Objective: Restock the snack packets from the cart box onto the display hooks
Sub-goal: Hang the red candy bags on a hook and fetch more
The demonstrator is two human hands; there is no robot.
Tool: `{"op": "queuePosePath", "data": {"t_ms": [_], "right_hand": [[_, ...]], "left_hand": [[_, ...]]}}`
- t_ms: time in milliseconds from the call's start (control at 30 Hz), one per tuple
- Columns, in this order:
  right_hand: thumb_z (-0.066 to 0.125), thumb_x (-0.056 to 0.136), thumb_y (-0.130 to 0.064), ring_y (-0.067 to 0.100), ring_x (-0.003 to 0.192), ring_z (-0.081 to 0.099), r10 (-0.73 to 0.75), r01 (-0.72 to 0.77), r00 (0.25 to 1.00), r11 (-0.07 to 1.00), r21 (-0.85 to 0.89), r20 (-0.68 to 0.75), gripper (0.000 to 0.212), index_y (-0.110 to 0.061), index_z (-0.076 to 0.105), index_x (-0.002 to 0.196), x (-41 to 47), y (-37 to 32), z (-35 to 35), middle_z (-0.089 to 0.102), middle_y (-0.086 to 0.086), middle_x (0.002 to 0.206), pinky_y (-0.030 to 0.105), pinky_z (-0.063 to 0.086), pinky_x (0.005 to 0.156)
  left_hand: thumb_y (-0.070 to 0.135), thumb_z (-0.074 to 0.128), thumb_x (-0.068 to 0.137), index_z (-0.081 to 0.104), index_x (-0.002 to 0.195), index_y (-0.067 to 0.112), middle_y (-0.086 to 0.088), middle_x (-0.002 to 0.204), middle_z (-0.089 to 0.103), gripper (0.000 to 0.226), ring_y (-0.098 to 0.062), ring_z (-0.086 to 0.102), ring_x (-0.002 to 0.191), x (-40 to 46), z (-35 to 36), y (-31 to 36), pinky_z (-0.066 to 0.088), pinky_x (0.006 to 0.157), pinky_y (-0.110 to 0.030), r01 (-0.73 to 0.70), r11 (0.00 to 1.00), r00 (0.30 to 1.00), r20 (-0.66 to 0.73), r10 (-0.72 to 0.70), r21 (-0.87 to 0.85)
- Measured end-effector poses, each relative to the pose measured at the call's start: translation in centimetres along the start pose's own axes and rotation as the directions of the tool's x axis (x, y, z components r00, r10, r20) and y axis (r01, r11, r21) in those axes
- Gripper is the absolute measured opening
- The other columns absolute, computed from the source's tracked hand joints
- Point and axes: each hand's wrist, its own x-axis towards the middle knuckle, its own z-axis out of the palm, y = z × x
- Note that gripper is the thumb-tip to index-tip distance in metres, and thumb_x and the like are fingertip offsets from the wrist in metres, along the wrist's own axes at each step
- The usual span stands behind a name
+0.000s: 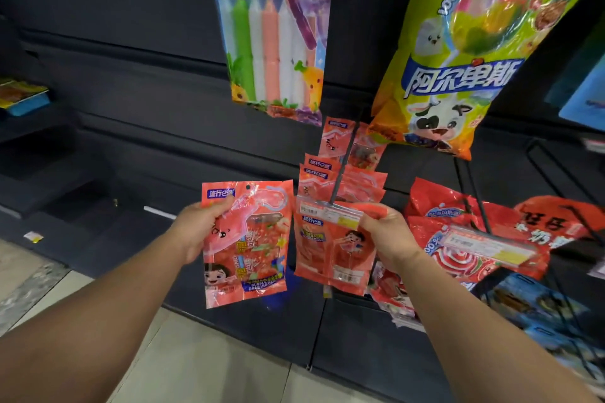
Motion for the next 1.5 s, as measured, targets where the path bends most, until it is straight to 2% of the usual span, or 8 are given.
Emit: {"op": "queuePosePath", "data": {"t_ms": [467, 567, 733, 1000, 1167, 1333, 1400, 1500], "right_hand": [[0.069, 0.085, -0.011, 0.025, 0.069, 0.072, -0.044, 0.038, 0.995, 0.997, 0.068, 0.085, 0.006, -0.009, 0.074, 0.083, -0.1, -2.2, 0.6, 0.075, 0.012, 0.079, 0.038, 0.061, 0.059], [0.069, 0.086, -0.012, 0.027, 0.074, 0.072, -0.046, 0.044, 0.998, 0.997, 0.058, 0.039, 0.006, -0.007, 0.073, 0.086, 0.1, -2.1, 1.1, 0.075, 0.011, 0.081, 0.043, 0.061, 0.069], [0.069, 0.087, -0.013, 0.025, 0.065, 0.072, -0.020, 0.025, 0.998, 0.997, 0.076, -0.061, 0.004, -0.010, 0.071, 0.086, 0.5, -2.3, 1.4, 0.075, 0.006, 0.073, 0.036, 0.059, 0.057], [0.070, 0.087, -0.020, 0.034, 0.090, 0.070, -0.052, 0.055, 0.979, 0.998, 0.010, -0.200, 0.003, -0.022, 0.067, 0.087, 2.0, -2.6, 2.0, 0.072, 0.006, 0.088, 0.053, 0.057, 0.083], [0.077, 0.081, -0.022, 0.013, 0.074, 0.065, -0.131, 0.113, 0.942, 0.991, -0.077, -0.308, 0.027, -0.015, 0.059, 0.100, 0.6, -2.4, 1.3, 0.067, 0.002, 0.093, 0.022, 0.053, 0.059], [0.077, 0.079, -0.027, 0.015, 0.056, 0.034, -0.224, 0.110, 0.890, 0.951, -0.290, -0.398, 0.042, -0.018, 0.036, 0.076, -1.0, -1.8, 1.2, 0.040, -0.001, 0.069, 0.027, 0.034, 0.052], [0.074, 0.082, -0.022, 0.013, 0.051, 0.033, -0.215, 0.096, 0.910, 0.941, -0.325, -0.354, 0.040, -0.018, 0.036, 0.073, -1.7, -1.5, 0.8, 0.039, -0.001, 0.062, 0.025, 0.033, 0.048], [0.064, 0.087, 0.000, 0.003, 0.053, 0.053, -0.107, 0.091, 0.992, 0.972, -0.219, -0.063, 0.021, -0.015, 0.055, 0.075, -2.8, -0.7, 0.5, 0.057, -0.003, 0.065, 0.018, 0.046, 0.056]], "left_hand": [[0.042, 0.069, 0.086, 0.070, 0.111, 0.011, -0.014, 0.100, 0.077, 0.040, -0.033, 0.073, 0.095, 1.6, 0.2, 0.9, 0.054, 0.091, -0.050, -0.023, 0.999, 0.999, 0.038, 0.022, 0.036], [0.042, 0.069, 0.086, 0.069, 0.112, 0.011, -0.013, 0.099, 0.077, 0.040, -0.033, 0.073, 0.094, 1.6, 0.2, 0.9, 0.055, 0.090, -0.050, -0.025, 0.999, 0.999, 0.039, 0.023, 0.040], [0.041, 0.068, 0.088, 0.070, 0.113, 0.010, -0.014, 0.100, 0.076, 0.039, -0.034, 0.072, 0.095, 1.8, -0.1, 0.7, 0.055, 0.090, -0.050, -0.026, 0.999, 0.999, 0.029, 0.025, 0.039], [0.043, 0.070, 0.084, 0.069, 0.113, 0.009, -0.014, 0.099, 0.077, 0.044, -0.033, 0.073, 0.094, 1.8, -1.7, -0.1, 0.054, 0.092, -0.051, -0.012, 0.997, 0.997, 0.072, 0.006, 0.081], [0.044, 0.074, 0.079, 0.071, 0.109, 0.010, -0.013, 0.098, 0.077, 0.045, -0.033, 0.073, 0.096, 1.9, -1.4, -0.5, 0.052, 0.097, -0.054, -0.009, 0.986, 0.990, 0.143, -0.016, 0.168], [0.042, 0.072, 0.083, 0.074, 0.105, 0.016, -0.006, 0.102, 0.077, 0.034, -0.025, 0.070, 0.102, 2.0, 2.1, 0.4, 0.051, 0.095, -0.040, -0.064, 0.971, 0.965, 0.262, 0.001, 0.232], [0.037, 0.071, 0.086, 0.074, 0.105, 0.015, -0.006, 0.103, 0.077, 0.029, -0.025, 0.070, 0.102, 2.1, 3.7, 0.9, 0.052, 0.093, -0.037, -0.084, 0.967, 0.948, 0.319, 0.004, 0.240], [0.037, 0.071, 0.086, 0.074, 0.107, 0.017, -0.004, 0.106, 0.076, 0.030, -0.022, 0.070, 0.105, 2.2, 5.4, 1.2, 0.051, 0.099, -0.038, -0.120, 0.961, 0.924, 0.382, 0.017, 0.248]]}}
